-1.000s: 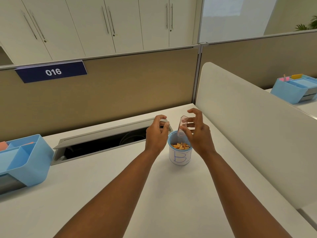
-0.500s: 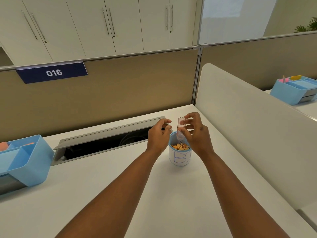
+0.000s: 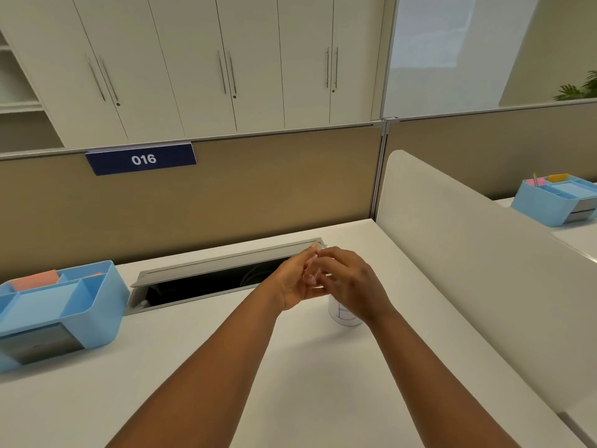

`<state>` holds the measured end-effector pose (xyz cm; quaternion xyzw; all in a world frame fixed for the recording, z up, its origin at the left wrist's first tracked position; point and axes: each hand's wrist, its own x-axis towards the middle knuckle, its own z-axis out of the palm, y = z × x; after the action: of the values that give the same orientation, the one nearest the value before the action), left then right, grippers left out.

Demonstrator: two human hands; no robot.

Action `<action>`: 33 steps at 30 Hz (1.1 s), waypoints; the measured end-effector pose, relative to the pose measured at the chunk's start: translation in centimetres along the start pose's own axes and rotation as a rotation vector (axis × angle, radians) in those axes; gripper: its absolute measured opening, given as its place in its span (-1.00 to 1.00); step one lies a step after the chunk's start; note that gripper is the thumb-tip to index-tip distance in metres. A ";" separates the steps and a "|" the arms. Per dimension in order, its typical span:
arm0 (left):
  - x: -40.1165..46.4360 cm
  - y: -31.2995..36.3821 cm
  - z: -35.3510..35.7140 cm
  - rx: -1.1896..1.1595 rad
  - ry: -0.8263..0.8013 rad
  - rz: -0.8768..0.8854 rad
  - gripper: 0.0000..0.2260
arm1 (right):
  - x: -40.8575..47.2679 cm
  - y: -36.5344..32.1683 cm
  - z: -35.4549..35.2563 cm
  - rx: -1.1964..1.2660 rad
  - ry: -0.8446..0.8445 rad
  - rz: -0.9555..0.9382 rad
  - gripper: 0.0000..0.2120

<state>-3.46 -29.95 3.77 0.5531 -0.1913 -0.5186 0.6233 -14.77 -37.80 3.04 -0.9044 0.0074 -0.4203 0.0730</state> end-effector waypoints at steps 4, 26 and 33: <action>-2.7 0.2 -2.2 0.014 0.208 0.113 -0.85 | 0.6 -2.5 0.3 0.025 -0.033 -0.036 -0.75; -20.3 -4.3 -17.2 0.027 0.639 0.138 -0.65 | -5.7 -19.5 13.5 -0.032 -0.981 0.362 -0.65; -21.9 -5.1 -19.1 0.054 0.587 0.167 -0.67 | -4.1 -20.7 13.4 0.071 -0.628 0.565 -0.77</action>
<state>1.28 -1.05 0.54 0.6782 -0.0615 -0.2783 0.6774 -8.20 -15.33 -5.78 -0.9479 0.2178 -0.0877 0.2153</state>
